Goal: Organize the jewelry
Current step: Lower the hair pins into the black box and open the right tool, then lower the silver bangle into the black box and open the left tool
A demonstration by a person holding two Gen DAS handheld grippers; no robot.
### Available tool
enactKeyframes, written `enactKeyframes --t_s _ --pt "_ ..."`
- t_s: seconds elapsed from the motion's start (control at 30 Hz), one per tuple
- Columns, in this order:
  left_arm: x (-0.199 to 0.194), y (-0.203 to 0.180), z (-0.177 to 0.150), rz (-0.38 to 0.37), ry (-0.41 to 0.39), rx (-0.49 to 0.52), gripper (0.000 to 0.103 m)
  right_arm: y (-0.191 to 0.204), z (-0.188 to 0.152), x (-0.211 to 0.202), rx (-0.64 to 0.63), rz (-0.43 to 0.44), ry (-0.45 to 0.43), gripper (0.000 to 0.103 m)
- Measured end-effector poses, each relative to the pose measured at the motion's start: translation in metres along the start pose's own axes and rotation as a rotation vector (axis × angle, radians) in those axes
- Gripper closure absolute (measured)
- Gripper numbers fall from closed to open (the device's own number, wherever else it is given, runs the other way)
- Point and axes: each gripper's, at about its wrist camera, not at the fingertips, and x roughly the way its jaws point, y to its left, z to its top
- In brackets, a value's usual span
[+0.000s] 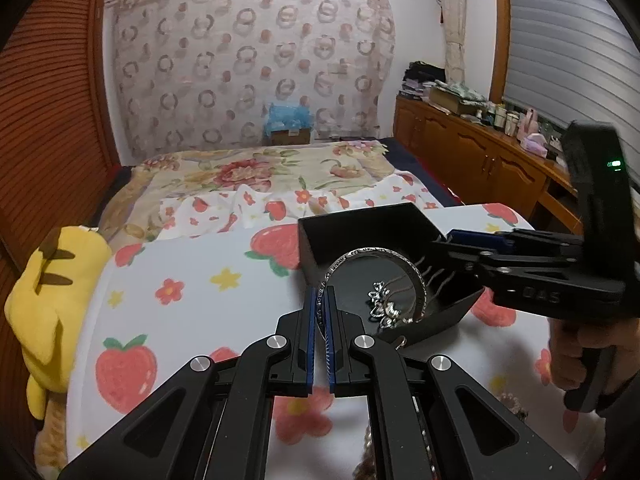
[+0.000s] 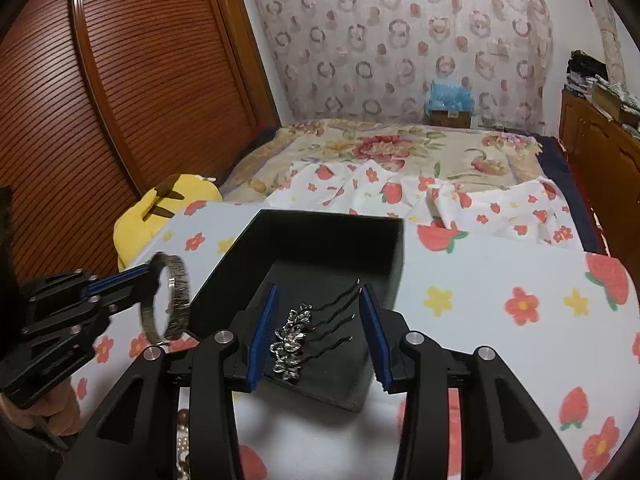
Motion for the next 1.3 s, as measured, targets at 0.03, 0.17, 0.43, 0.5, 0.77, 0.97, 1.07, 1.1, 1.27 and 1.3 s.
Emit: enactKeyframes --t_s 0.03,0.17,0.43,0.5,0.77,0.97,1.07,1.1,1.27,1.3 --pt "0.003 -0.003 0.001 -0.002 0.005 0.004 0.100 -0.002 0.000 -0.005 -0.001 -0.002 -0.007 0.058" --pt "0.015 -0.012 0.005 -0.005 0.016 0.013 0.100 -0.010 -0.004 -0.021 -0.009 -0.031 -0.030 0.058" --pt "0.033 -0.026 0.013 -0.013 0.042 0.027 0.100 -0.020 -0.023 -0.045 -0.036 -0.093 -0.050 0.058" --pt "0.037 -0.028 0.013 -0.015 0.047 0.033 0.099 -0.021 -0.027 -0.049 -0.041 -0.096 -0.051 0.058" --pt "0.026 -0.035 0.015 -0.012 0.029 0.061 0.085 -0.013 -0.052 -0.060 -0.072 -0.092 -0.033 0.058" --pt "-0.006 -0.033 -0.003 -0.015 -0.002 0.087 0.067 0.002 -0.082 -0.074 -0.079 -0.070 -0.013 0.058" --pt "-0.020 -0.031 -0.016 -0.022 -0.006 0.088 0.056 0.009 -0.095 -0.079 -0.084 -0.062 -0.005 0.059" --pt "-0.024 -0.030 -0.022 -0.023 -0.007 0.087 0.054 0.012 -0.100 -0.082 -0.082 -0.061 -0.005 0.059" --pt "-0.040 -0.025 -0.048 -0.013 0.001 0.072 0.040 0.021 -0.121 -0.094 -0.075 -0.062 -0.003 0.059" --pt "-0.042 -0.024 -0.052 -0.013 0.003 0.068 0.037 0.023 -0.126 -0.096 -0.072 -0.058 0.003 0.059"
